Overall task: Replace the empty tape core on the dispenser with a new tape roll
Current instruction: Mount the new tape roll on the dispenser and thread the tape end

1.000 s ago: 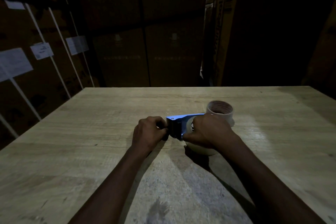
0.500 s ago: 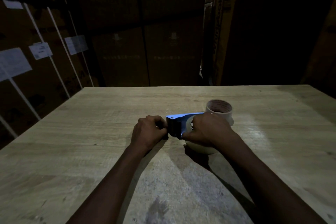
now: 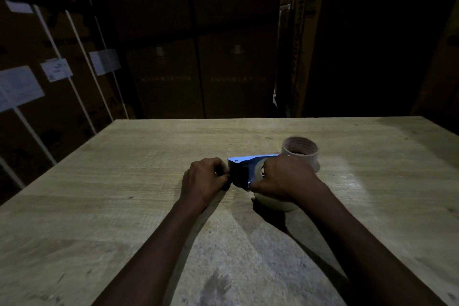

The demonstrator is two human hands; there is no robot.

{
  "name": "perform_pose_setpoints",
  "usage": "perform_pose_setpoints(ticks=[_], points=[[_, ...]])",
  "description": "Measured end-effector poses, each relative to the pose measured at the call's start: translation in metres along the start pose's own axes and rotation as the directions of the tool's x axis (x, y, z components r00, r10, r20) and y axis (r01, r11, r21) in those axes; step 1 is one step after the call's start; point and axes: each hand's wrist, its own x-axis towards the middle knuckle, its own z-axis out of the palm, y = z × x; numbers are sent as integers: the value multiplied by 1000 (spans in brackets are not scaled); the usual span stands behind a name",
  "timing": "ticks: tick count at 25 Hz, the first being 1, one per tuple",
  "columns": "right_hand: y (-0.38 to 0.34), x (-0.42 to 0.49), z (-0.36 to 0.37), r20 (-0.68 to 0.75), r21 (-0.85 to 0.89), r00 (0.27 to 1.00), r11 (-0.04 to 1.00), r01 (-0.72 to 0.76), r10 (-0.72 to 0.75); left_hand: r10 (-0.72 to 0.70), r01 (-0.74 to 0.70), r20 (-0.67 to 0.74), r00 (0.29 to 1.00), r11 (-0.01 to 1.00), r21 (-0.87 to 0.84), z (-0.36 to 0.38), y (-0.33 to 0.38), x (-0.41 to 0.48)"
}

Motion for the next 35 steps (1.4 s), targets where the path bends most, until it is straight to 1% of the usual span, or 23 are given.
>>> perform_pose_setpoints(ticks=[3, 6, 8, 11, 15, 18, 21, 25, 28, 35], points=[[0, 0, 0, 11, 1, 1000, 1000, 5, -5, 36, -37, -13, 999, 998, -59, 0, -2, 0], [1, 1, 0, 10, -3, 1000, 1000, 11, -11, 67, -76, -67, 996, 987, -141, 1, 0, 2], [1, 1, 0, 3, -6, 1000, 1000, 13, -13, 68, -86, -106, 992, 982, -170, 1, 3, 3], [2, 1, 0, 2, -14, 1000, 1000, 20, -20, 79, -103, -126, 989, 975, -197, 1, 2, 5], [2, 2, 2, -2, -12, 1000, 1000, 21, -21, 103, -121, -103, 989, 974, -189, 0, -1, 6], [2, 2, 2, -1, -10, 1000, 1000, 19, -19, 114, -126, -88, 990, 981, -144, 0, -1, 6], [2, 2, 3, -5, 1, 1000, 1000, 15, -15, 84, -91, -58, 995, 986, -136, 1, 0, 5], [1, 1, 4, -41, -16, 999, 1000, 3, -3, 63, -62, 14, 998, 994, -88, 4, -2, 5], [1, 1, 5, -35, -14, 999, 1000, 2, -2, 41, -39, 29, 999, 995, -92, 3, -2, 6], [2, 2, 4, -13, -22, 1000, 1000, -10, 10, 105, -99, 49, 993, 989, -113, 3, -8, 7]])
